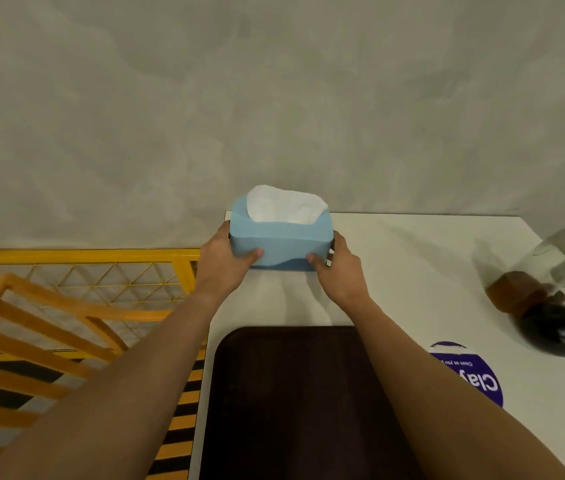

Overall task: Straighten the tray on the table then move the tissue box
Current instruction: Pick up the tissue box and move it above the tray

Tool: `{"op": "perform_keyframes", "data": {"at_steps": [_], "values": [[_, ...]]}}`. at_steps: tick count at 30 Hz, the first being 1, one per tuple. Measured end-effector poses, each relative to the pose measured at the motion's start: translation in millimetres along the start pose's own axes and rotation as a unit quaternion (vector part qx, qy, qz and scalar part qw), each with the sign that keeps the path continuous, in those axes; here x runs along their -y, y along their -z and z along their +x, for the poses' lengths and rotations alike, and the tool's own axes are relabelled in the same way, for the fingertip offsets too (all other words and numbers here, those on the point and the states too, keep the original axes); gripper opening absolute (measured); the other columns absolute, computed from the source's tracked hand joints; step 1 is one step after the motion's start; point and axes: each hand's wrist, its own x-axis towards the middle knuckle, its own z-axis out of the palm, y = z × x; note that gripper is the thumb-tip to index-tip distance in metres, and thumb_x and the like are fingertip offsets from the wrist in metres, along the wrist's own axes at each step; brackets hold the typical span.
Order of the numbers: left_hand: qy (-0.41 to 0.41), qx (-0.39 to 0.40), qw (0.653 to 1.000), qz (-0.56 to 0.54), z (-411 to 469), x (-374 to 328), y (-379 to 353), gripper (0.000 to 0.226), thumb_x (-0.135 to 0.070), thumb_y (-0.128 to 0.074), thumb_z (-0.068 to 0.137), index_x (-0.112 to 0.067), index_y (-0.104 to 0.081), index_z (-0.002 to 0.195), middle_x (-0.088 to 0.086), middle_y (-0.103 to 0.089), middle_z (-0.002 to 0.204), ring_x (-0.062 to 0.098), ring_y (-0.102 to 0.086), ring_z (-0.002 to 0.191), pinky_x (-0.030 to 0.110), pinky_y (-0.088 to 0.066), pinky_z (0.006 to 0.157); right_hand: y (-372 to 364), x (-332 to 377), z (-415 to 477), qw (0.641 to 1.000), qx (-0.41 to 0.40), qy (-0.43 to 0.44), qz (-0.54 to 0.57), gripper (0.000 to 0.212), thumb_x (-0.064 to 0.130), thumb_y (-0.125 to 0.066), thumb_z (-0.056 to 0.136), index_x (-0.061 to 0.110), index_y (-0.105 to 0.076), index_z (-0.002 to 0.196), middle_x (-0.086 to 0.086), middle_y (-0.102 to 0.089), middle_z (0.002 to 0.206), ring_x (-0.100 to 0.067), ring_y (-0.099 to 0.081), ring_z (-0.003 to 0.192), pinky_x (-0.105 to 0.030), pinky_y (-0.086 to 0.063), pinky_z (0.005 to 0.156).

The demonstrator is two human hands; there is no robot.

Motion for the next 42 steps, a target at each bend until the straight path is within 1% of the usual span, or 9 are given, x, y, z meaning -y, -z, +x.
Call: {"op": "perform_keyframes", "data": {"at_steps": [8,11,15,17,20,23,29,34,42], "values": [[0.016,-0.011,0.999,-0.031,27,27,-16,0.075,-0.036,-0.084,0.081,-0.016,-0.049,0.143,0.004,-0.063,0.133,0.024,-0.062,0.115,0.031,-0.052,0.089,-16,-16,37,1.000,0.009,0.016,0.004,0.066,0.034,-0.067,0.096,0.018,-0.034,0.151,-0.003,-0.058,0.140,-0.027,-0.060,0.122,-0.024,-0.043,0.088],[0.036,0.000,0.999,-0.032,37,30,-17,0.087,-0.036,-0.086,0.078,-0.015,-0.039,0.148,0.005,-0.059,0.136,0.019,-0.058,0.111,0.027,-0.048,0.084,-17,-18,47,1.000,0.015,0.020,0.004,0.071,0.035,-0.069,0.094,0.019,-0.033,0.153,-0.002,-0.057,0.141,-0.025,-0.060,0.122,-0.021,-0.043,0.087],[0.047,0.016,0.999,-0.022,45,35,-18,0.094,-0.034,-0.088,0.076,-0.016,-0.031,0.148,0.006,-0.059,0.132,0.017,-0.053,0.102,0.028,-0.045,0.079,-19,-20,59,0.999,0.039,0.031,-0.017,0.071,0.037,-0.071,0.091,0.018,-0.036,0.150,-0.001,-0.060,0.136,-0.024,-0.062,0.117,-0.003,-0.037,0.069],[0.052,0.015,0.998,-0.020,49,38,-18,0.093,-0.031,-0.088,0.076,-0.017,-0.031,0.148,0.006,-0.060,0.128,0.018,-0.053,0.101,0.029,-0.045,0.078,-20,-19,65,0.998,0.048,0.039,-0.033,0.069,0.037,-0.071,0.091,0.018,-0.037,0.149,-0.003,-0.061,0.134,-0.026,-0.062,0.116,-0.006,-0.036,0.069],[0.056,0.011,0.998,-0.023,55,42,-19,0.092,-0.029,-0.087,0.077,-0.017,-0.031,0.148,0.002,-0.057,0.119,0.021,-0.054,0.101,0.030,-0.045,0.077,-22,-18,72,0.997,0.060,0.033,-0.038,0.069,0.034,-0.069,0.093,0.018,-0.034,0.151,-0.005,-0.061,0.136,-0.029,-0.061,0.117,-0.024,-0.042,0.082],[0.052,0.012,0.998,-0.026,59,45,-18,0.089,-0.028,-0.086,0.078,-0.017,-0.031,0.148,0.005,-0.059,0.124,0.022,-0.055,0.103,0.030,-0.046,0.078,-25,-15,75,0.997,0.067,0.030,-0.039,0.068,0.033,-0.067,0.095,0.017,-0.033,0.151,-0.007,-0.059,0.138,-0.031,-0.060,0.119,-0.032,-0.045,0.089],[0.052,0.015,0.998,-0.025,67,50,-18,0.087,-0.029,-0.086,0.080,-0.016,-0.032,0.148,0.010,-0.060,0.133,0.020,-0.055,0.105,0.029,-0.046,0.079,-27,-11,81,0.995,0.076,0.026,-0.051,0.064,0.034,-0.063,0.098,0.016,-0.032,0.150,-0.009,-0.057,0.140,-0.033,-0.059,0.122,-0.037,-0.046,0.095],[0.049,0.018,0.998,-0.020,73,53,-17,0.086,-0.029,-0.085,0.080,-0.016,-0.033,0.147,0.008,-0.059,0.133,0.017,-0.052,0.103,0.020,-0.044,0.074,-29,-13,85,0.995,0.077,0.024,-0.055,0.066,0.036,-0.062,0.098,0.017,-0.029,0.151,-0.010,-0.058,0.138,-0.033,-0.060,0.119,-0.030,-0.043,0.088],[0.049,0.018,0.998,-0.032,72,52,-19,0.088,-0.027,-0.084,0.081,-0.016,-0.029,0.150,0.009,-0.058,0.134,0.018,-0.051,0.104,0.030,-0.047,0.081,-28,-9,82,0.995,0.078,0.012,-0.058,0.065,0.035,-0.061,0.099,0.016,-0.029,0.151,-0.010,-0.059,0.137,-0.032,-0.060,0.119,-0.032,-0.045,0.090]]}}
